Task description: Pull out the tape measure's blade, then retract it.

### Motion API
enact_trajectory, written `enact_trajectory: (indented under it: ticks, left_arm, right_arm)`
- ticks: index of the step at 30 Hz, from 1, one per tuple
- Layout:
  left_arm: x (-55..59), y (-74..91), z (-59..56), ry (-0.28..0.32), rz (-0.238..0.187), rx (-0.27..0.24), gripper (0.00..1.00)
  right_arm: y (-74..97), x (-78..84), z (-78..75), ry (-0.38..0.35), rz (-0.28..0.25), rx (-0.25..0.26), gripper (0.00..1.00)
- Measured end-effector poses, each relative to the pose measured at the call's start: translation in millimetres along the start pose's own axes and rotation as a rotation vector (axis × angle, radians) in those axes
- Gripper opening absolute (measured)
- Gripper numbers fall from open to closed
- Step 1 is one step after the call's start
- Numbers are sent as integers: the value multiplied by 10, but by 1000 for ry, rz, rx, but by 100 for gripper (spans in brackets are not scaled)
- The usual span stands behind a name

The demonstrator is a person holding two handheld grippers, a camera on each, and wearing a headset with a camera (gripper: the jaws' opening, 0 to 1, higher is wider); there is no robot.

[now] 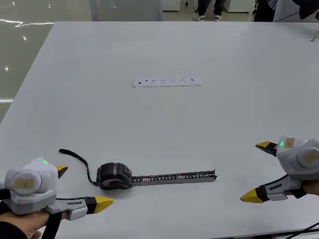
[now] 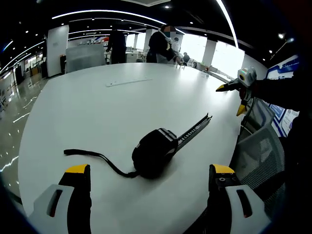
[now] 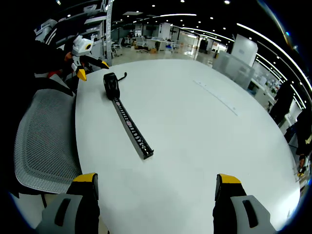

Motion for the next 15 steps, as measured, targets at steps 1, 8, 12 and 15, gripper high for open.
enact_trajectory:
  ticks: [1, 8, 12, 15]
  left_arm:
    - [-3, -16, -19, 4, -2, 4, 99]
    - [-8, -91, -100, -7, -1, 25, 99]
    - [-23, -153, -171, -8, -11, 40, 99]
    - [-24, -190, -191, -21, -13, 33, 99]
  right_arm:
    - [-8, -11, -1, -1, 4, -7, 99]
    - [-68, -23, -3, 23, 26, -41, 99]
    - [-115, -50, -8, 49, 37, -61, 99]
    - [-150, -82, -14, 58, 43, -69, 99]
Point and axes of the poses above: the centre of the closed fingertips' face, and the gripper's own axes: y roughly backward along the fingers, z roughly to its left, x roughly out of its underside, the point moved 5 cm from there along y, roughly backward along the fingers, and after that the axes turned 15 degrees about -z, right-handed, at the moved point
